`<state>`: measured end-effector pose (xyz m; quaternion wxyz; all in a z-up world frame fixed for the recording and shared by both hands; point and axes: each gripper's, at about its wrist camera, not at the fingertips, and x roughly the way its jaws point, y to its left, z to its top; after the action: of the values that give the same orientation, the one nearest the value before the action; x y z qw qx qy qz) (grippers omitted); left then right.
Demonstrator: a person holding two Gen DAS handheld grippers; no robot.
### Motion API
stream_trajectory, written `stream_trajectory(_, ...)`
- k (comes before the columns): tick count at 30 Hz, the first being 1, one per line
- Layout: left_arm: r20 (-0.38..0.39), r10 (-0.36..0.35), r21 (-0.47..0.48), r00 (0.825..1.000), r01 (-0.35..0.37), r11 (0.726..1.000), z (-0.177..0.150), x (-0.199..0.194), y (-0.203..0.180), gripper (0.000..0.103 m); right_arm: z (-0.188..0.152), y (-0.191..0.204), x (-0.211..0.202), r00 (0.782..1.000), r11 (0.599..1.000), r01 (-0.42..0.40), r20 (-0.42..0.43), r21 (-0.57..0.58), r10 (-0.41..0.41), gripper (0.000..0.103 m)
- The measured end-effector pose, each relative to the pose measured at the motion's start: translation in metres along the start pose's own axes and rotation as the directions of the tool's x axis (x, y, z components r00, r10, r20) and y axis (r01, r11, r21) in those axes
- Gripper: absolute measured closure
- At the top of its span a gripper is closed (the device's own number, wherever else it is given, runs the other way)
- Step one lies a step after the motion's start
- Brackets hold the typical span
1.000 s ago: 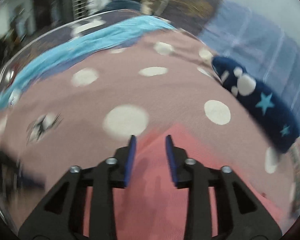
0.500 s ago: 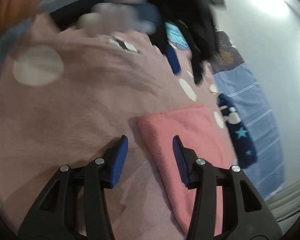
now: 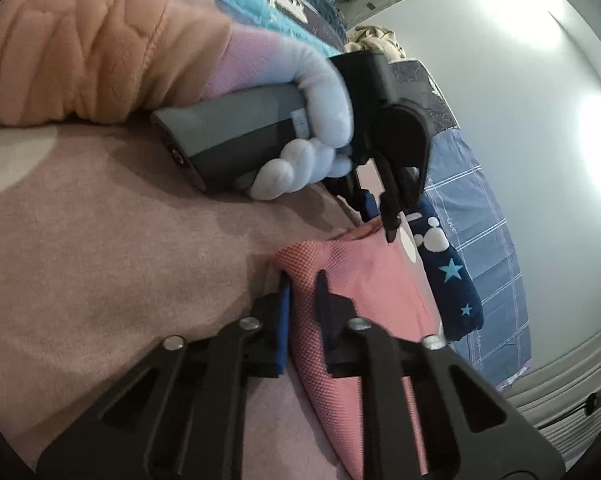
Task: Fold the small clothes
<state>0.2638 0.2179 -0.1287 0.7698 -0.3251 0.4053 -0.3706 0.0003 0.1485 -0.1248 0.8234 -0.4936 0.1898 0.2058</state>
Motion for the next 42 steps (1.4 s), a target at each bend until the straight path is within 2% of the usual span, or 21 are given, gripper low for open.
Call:
stream_trajectory(7, 0.023, -0.009, 0.009, 1.000, 0.009, 1.000, -0.001, -0.003, 0.000, 0.094, 0.001, -0.033, -0.019, 0.993, 0.979, -0.110, 0.057, 0.170, 0.102, 0.099)
stream_trajectory(10, 0.020, -0.030, -0.008, 0.999, 0.030, 1.000, 0.000, -0.002, 0.005, 0.094, 0.003, -0.019, -0.027, 0.989, 0.983, -0.138, 0.065, 0.119, 0.131, 0.103)
stream_trajectory(11, 0.020, -0.038, -0.009, 0.999, 0.038, 0.999, 0.000, -0.003, 0.006, 0.093, 0.003, -0.010, -0.032, 0.993, 0.993, -0.093, 0.077, 0.075, 0.088, 0.101)
stream_trajectory(12, 0.020, -0.046, -0.010, 0.999, 0.046, 0.999, 0.000, -0.004, 0.007, 0.093, 0.003, -0.003, -0.039, 0.995, 0.997, -0.064, 0.086, 0.054, 0.059, 0.098)
stream_trajectory(13, 0.020, -0.054, -0.013, 0.998, 0.054, 0.998, 0.000, -0.004, 0.008, 0.093, 0.001, 0.001, -0.042, 0.995, 0.999, -0.035, 0.091, 0.033, 0.032, 0.085)
stream_trajectory(14, 0.019, -0.058, -0.015, 0.998, 0.058, 0.998, 0.000, -0.004, 0.008, 0.093, -0.001, 0.002, -0.044, 0.996, 1.000, -0.009, 0.085, 0.020, 0.008, 0.067)
stream_trajectory(15, 0.016, -0.063, -0.016, 0.998, 0.063, 0.998, 0.000, -0.004, 0.009, 0.093, -0.002, 0.002, -0.043, 0.998, 1.000, 0.003, 0.067, 0.015, -0.004, 0.061)
stream_trajectory(16, 0.014, -0.064, -0.017, 0.998, 0.065, 0.998, 0.000, -0.004, 0.009, 0.093, -0.003, 0.002, -0.038, 0.999, 1.000, 0.004, 0.032, 0.012, -0.004, 0.059)
stream_trajectory(20, 0.008, -0.041, 0.008, 0.999, 0.041, 0.999, -0.001, -0.002, 0.005, 0.092, -0.004, 0.004, -0.019, 0.998, 0.999, 0.031, -0.061, 0.020, -0.030, 0.059)
stream_trajectory(24, 0.003, -0.027, 0.017, 1.000, 0.027, 1.000, -0.001, 0.000, 0.003, 0.092, 0.010, 0.009, 0.003, 0.986, 0.991, 0.135, -0.098, -0.014, -0.136, 0.058)
stream_trajectory(28, 0.004, -0.034, 0.013, 0.999, 0.034, 0.999, -0.002, 0.000, 0.004, 0.092, 0.019, 0.019, 0.024, 0.985, 0.989, 0.142, -0.089, -0.034, -0.145, 0.089)
stream_trajectory(30, 0.020, -0.038, 0.009, 0.999, 0.038, 0.999, -0.002, -0.003, 0.005, 0.094, 0.018, 0.016, 0.021, 0.990, 0.992, 0.124, -0.072, 0.000, -0.124, 0.094)
stream_trajectory(32, 0.078, -0.021, -0.019, 0.997, 0.023, 1.000, -0.001, -0.009, 0.009, 0.098, 0.014, 0.003, 0.006, 0.998, 0.996, 0.050, -0.033, 0.078, -0.047, 0.099)
stream_trajectory(35, 0.103, -0.037, -0.059, 0.994, 0.043, 0.997, 0.001, -0.013, 0.018, 0.099, 0.011, 0.006, 0.002, 0.998, 0.997, 0.044, -0.042, 0.061, -0.042, 0.099)
stream_trajectory(38, 0.101, -0.049, -0.037, 0.994, 0.053, 0.998, 0.001, -0.014, 0.014, 0.099, 0.008, 0.003, 0.000, 0.999, 0.996, 0.042, -0.038, 0.077, -0.039, 0.097)
stream_trajectory(39, 0.094, -0.055, -0.031, 0.994, 0.058, 0.998, 0.001, -0.013, 0.013, 0.096, 0.008, 0.000, -0.007, 0.999, 0.995, 0.041, -0.018, 0.094, -0.040, 0.094)
stream_trajectory(41, 0.065, -0.064, -0.032, 0.996, 0.066, 0.997, 0.000, -0.009, 0.012, 0.083, 0.008, -0.003, -0.013, 0.999, 0.993, 0.035, -0.016, 0.110, -0.034, 0.079)
stream_trajectory(42, 0.058, -0.070, -0.023, 0.996, 0.072, 0.997, 0.000, -0.008, 0.010, 0.077, 0.005, -0.002, -0.015, 0.999, 0.994, 0.030, -0.026, 0.109, -0.027, 0.075)
